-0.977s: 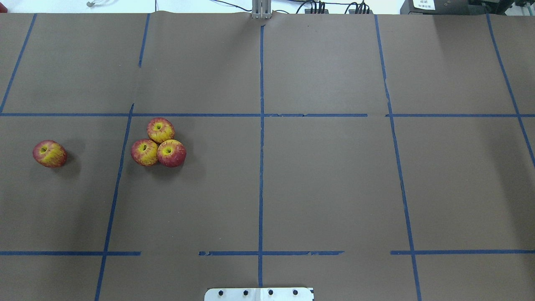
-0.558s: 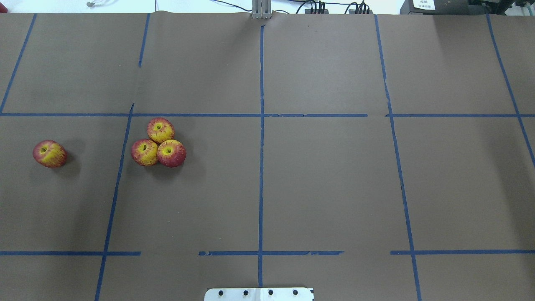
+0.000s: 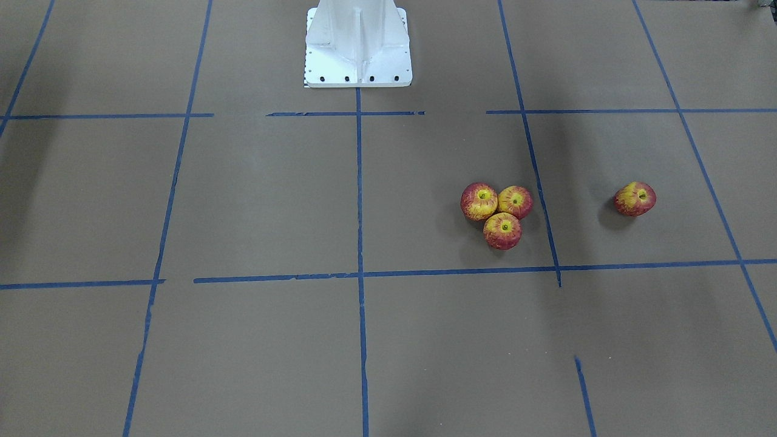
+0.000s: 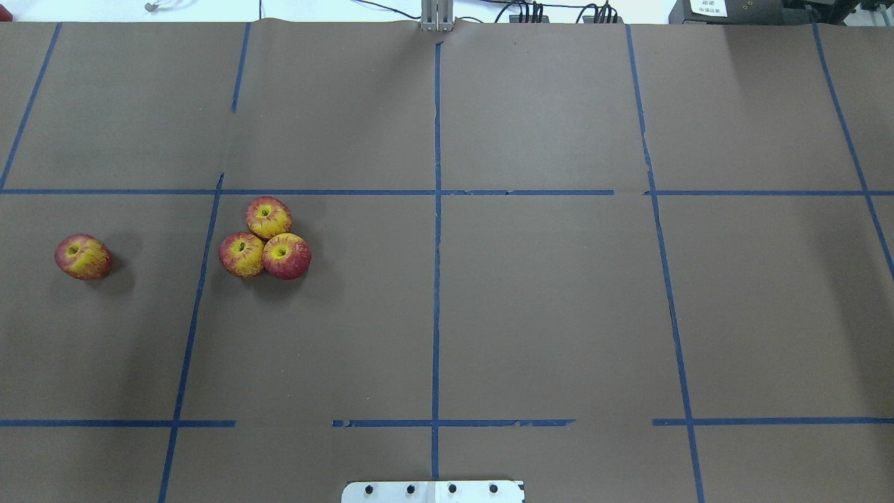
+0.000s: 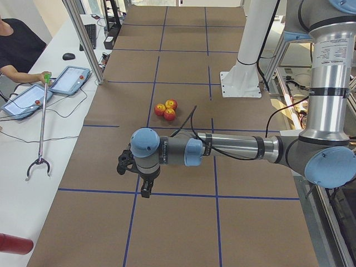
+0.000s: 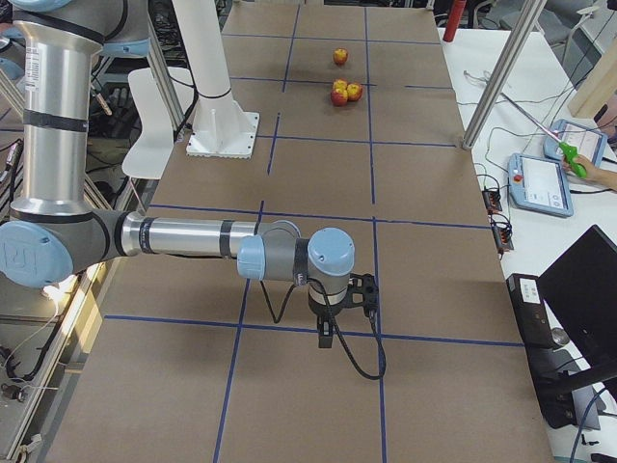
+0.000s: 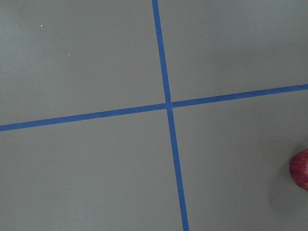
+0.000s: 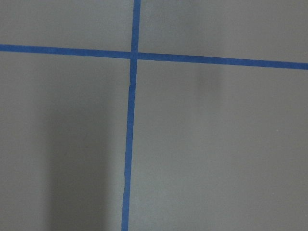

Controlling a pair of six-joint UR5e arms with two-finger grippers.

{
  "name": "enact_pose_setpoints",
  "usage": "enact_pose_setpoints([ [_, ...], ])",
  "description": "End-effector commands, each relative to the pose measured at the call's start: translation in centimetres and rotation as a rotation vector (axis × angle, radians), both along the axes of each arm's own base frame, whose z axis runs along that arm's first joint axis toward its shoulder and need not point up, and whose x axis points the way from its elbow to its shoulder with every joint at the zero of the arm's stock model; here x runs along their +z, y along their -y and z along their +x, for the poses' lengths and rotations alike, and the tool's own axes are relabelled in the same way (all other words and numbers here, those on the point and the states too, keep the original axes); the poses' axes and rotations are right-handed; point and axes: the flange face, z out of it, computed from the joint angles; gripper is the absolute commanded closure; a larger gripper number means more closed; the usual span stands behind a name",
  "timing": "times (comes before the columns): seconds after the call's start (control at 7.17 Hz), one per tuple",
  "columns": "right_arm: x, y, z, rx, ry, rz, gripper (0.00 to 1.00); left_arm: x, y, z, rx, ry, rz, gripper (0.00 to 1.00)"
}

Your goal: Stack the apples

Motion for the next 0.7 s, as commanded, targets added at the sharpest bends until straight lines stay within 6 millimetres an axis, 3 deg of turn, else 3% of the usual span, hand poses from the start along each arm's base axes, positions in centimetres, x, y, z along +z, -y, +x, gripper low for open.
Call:
enact_pose_setpoints([
  [0.0,0.0,0.0,0.0,0.0,0.0,-0.001,0.0,-3.5,1.4,11.5,-0.026,-0.098,-0.02,0.0],
  [0.14,0.0,0.0,0.0,0.0,0.0,0.0,0.0,-4.9,0.8,17.4,-0.044,-0.131,-0.028,0.0],
  [0.28,0.0,0.0,0.0,0.0,0.0,0.0,0.0,-4.8,0.0,22.6,-0.061,-0.055,-0.014,0.0],
  [0.56,0.0,0.0,0.0,0.0,0.0,-0.001,0.0,-3.9,-0.4,24.9,-0.077,-0.035,-0.07,0.0],
])
